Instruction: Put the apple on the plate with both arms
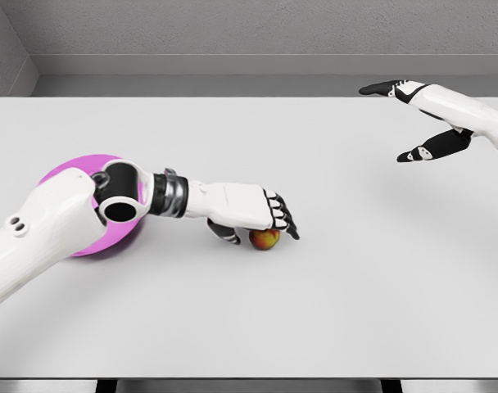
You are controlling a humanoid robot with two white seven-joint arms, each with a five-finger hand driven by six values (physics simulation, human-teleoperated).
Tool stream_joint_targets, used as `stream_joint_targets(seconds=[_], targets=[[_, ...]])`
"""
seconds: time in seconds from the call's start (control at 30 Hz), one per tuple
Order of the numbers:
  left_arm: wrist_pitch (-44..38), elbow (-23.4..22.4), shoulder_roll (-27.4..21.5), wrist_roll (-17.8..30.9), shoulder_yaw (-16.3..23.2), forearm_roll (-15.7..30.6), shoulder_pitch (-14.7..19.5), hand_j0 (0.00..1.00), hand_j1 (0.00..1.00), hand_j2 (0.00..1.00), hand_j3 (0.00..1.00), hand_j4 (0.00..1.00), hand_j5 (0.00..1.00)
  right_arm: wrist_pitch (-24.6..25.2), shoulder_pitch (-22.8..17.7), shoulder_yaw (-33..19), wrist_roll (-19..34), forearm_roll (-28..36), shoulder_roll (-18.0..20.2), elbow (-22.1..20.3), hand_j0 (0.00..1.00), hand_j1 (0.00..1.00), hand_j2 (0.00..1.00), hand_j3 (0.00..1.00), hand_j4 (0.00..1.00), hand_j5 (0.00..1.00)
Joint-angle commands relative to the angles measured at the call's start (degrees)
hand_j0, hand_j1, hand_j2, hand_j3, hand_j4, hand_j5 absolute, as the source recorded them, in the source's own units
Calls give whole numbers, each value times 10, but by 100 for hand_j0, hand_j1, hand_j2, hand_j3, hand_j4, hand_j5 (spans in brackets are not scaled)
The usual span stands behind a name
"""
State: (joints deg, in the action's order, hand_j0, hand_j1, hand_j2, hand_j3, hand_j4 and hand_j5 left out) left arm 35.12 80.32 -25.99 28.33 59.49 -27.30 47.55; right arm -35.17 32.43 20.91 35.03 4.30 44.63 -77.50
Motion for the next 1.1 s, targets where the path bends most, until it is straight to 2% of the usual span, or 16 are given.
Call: stream_joint_targets(seconds=[0.0,0.33,0.6,0.77,0.97,1.0,1.07], targets=[[-1,-1,3,0,9,3,0,86,86,86,86,86,86,2,0,0,0,4,0,0,100,100,100,100,100,100],[-1,0,3,0,10,3,1,81,81,81,81,81,81,2,0,0,0,4,0,0,100,100,100,100,100,100],[-1,1,2,6,11,3,0,65,65,65,65,65,65,2,0,0,0,4,0,0,100,100,100,100,100,100],[-1,4,2,8,17,3,0,51,51,51,51,51,51,2,1,-1,0,4,1,0,100,100,100,100,100,100],[-1,5,1,8,17,4,1,43,43,43,43,43,43,2,0,-1,0,4,1,0,100,100,100,100,100,100],[-1,9,-2,8,17,6,3,39,39,39,39,39,39,2,0,-1,0,4,1,0,100,100,100,100,100,100],[-1,20,-6,6,17,10,9,38,38,38,38,38,38,2,1,-1,0,4,1,0,100,100,100,100,100,100]])
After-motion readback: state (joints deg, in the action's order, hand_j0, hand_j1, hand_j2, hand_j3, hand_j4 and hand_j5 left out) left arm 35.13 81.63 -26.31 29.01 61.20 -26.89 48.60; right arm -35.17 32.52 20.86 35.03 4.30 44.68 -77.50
